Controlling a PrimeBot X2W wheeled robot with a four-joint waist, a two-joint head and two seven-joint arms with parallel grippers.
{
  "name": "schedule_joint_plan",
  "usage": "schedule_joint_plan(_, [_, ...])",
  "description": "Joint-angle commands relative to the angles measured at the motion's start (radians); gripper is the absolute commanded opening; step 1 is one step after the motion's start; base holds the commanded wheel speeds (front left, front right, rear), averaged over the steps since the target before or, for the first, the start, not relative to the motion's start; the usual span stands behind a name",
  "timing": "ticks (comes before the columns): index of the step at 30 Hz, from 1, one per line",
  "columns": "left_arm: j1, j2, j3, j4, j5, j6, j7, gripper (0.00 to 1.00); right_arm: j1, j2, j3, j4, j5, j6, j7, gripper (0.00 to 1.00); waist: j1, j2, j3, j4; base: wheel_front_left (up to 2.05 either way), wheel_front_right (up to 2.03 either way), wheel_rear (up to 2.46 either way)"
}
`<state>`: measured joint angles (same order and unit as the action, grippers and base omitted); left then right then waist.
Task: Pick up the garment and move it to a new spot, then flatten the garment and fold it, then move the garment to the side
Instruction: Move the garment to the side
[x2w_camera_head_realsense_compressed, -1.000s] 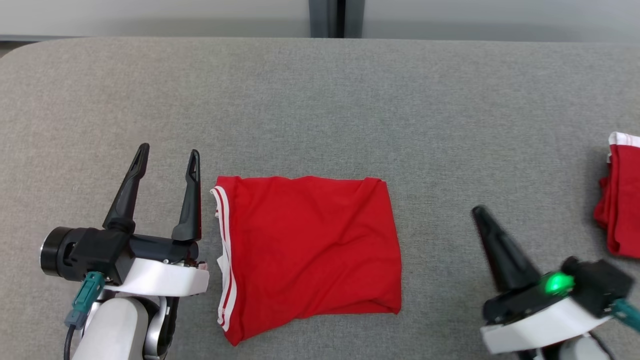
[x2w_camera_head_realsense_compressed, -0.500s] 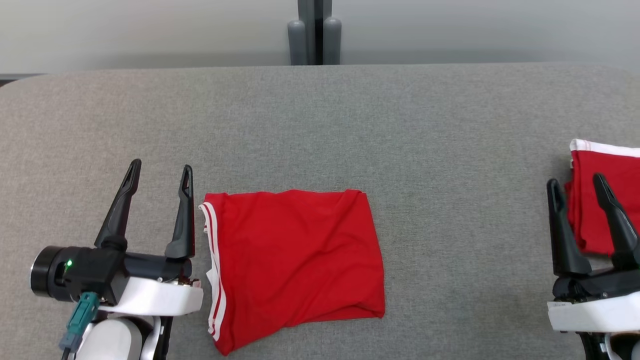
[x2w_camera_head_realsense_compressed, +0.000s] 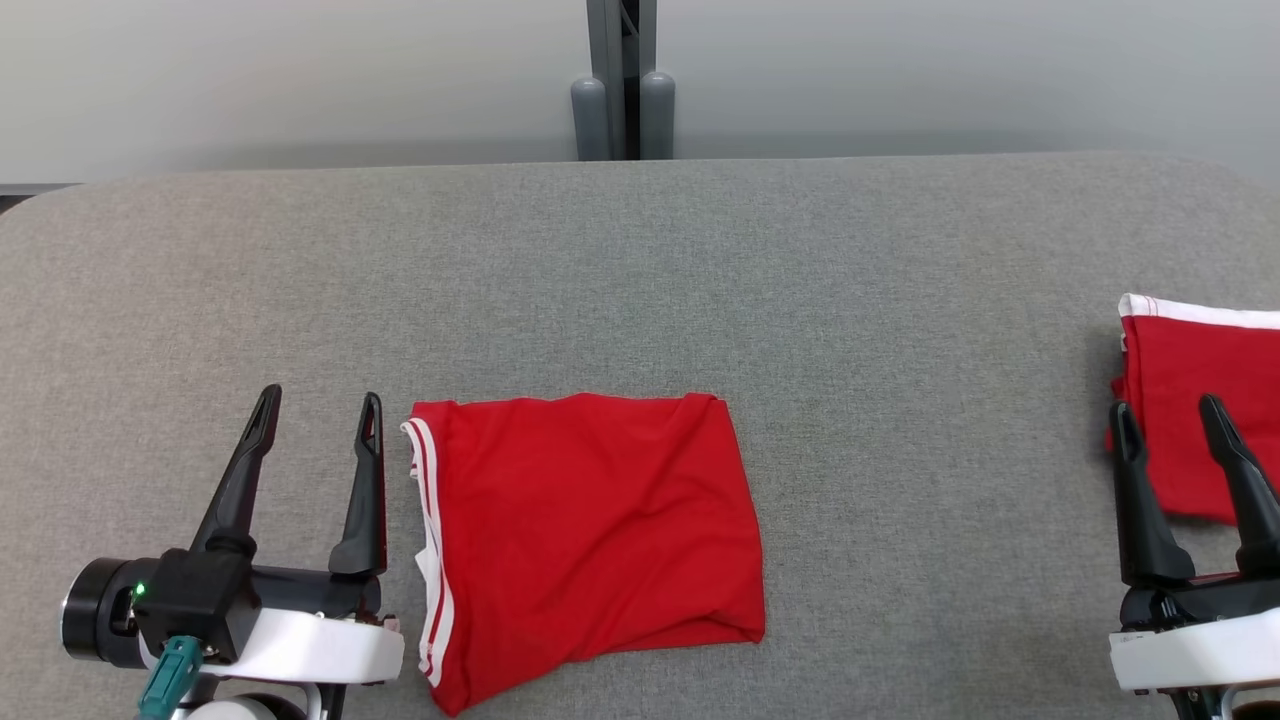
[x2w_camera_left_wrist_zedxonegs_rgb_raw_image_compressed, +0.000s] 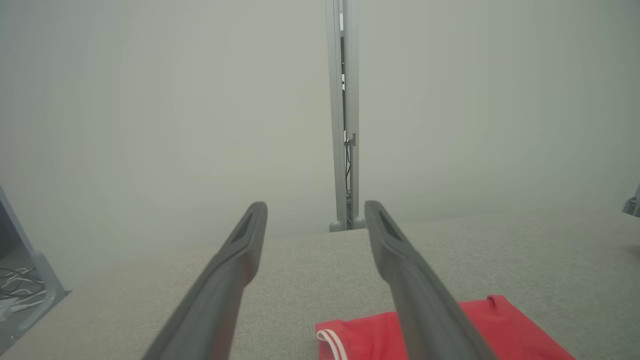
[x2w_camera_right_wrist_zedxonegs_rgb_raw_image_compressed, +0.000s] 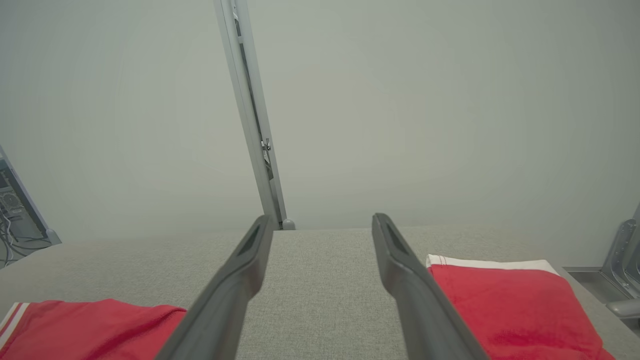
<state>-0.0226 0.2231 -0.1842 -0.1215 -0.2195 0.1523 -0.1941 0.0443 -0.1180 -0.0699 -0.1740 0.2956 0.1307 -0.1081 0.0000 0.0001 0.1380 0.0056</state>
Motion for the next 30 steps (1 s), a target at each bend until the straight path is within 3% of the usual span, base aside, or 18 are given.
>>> schedule_joint_plan(1, [0.014, 0.006, 0.0, -0.006, -0.003, 0.005, 0.0, 1.0, 0.002, -0.001, -0.006, 0.005, 0.0, 0.0, 0.002, 1.0, 0.0, -0.0001, 0.0, 0.003, 0.0, 0.0, 0.0])
schedule_joint_plan(13, [-0.043, 0.009, -0.007, 0.002, -0.007, -0.002, -0.01, 1.0, -0.025, 0.006, 0.037, 0.043, -0.006, 0.0, 0.034, 1.0, 0.0, -0.0001, 0.026, 0.054, 0.0, 0.0, 0.0])
schedule_joint_plan(23, [-0.088, -0.002, -0.036, 0.033, -0.009, -0.02, -0.026, 1.0, -0.083, 0.013, 0.233, 0.28, 0.031, 0.0, 0.069, 1.0, 0.0, -0.0001, 0.067, 0.148, 0.0, 0.0, 0.0])
schedule_joint_plan(30, [-0.111, -0.01, -0.043, 0.052, -0.012, -0.024, -0.039, 1.0, -0.126, 0.025, 0.401, 0.449, 0.098, 0.0, 0.084, 1.0, 0.0, -0.0001, 0.091, 0.162, 0.0, 0.0, 0.0])
